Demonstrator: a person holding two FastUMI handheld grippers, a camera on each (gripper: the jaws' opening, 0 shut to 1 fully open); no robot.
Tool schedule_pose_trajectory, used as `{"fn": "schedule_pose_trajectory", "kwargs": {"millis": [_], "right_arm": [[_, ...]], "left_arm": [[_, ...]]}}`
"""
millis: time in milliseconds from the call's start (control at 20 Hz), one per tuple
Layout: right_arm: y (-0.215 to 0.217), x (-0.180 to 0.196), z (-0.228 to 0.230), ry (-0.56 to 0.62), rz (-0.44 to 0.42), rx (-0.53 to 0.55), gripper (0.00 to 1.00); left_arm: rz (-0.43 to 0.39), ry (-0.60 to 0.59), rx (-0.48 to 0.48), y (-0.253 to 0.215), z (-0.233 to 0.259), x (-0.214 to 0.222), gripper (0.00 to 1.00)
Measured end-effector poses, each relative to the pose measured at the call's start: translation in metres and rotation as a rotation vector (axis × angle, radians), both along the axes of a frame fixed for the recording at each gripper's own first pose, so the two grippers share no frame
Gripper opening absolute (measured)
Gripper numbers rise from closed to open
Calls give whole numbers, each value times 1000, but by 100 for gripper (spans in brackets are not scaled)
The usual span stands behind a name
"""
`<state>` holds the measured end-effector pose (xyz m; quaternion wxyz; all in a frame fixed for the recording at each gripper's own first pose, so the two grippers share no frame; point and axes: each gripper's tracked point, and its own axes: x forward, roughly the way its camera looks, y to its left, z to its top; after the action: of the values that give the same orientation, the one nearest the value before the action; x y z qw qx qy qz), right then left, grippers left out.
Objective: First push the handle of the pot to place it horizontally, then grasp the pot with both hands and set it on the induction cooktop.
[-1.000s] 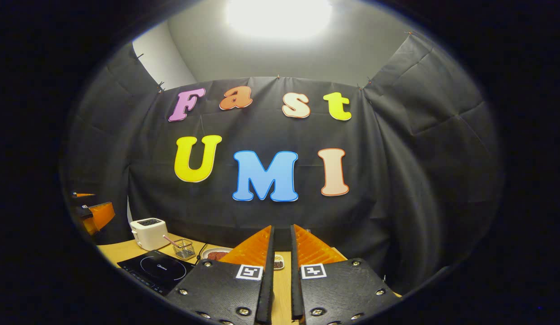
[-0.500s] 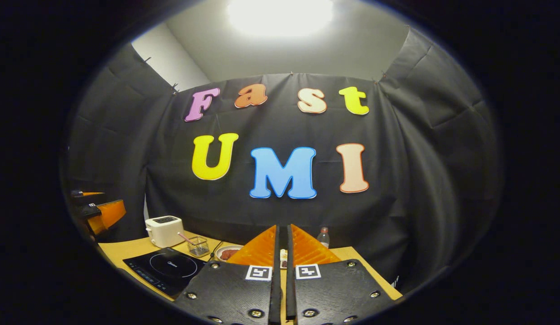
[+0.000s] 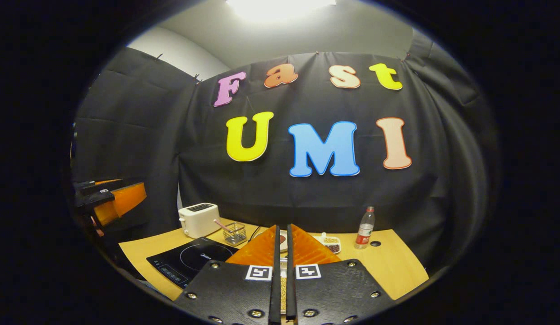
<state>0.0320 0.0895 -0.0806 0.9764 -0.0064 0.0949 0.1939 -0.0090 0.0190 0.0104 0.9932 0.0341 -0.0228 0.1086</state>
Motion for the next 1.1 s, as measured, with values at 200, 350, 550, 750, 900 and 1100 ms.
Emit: {"fn": "schedule_pose_trajectory", "kwargs": {"millis": [200, 350, 550, 750, 900, 1100], "right_arm": [[31, -2, -38, 100, 58, -28, 5], [53, -6, -62, 169, 108, -44, 5], [80, -16, -93, 258, 193, -61, 5], [98, -27, -127, 371, 249, -81, 5], [107, -36, -149, 440, 289, -103, 5], [117, -55, -177, 524, 341, -138, 5]], "left_arm": [[12, -10, 2, 25, 2, 12, 96], [29, -10, -6, 42, -1, 15, 96], [52, 1, -3, 59, -9, 18, 95], [75, 9, -1, 71, -13, 22, 94], [87, 22, -5, 77, -17, 26, 95], [98, 38, -12, 82, -27, 29, 95]]}}
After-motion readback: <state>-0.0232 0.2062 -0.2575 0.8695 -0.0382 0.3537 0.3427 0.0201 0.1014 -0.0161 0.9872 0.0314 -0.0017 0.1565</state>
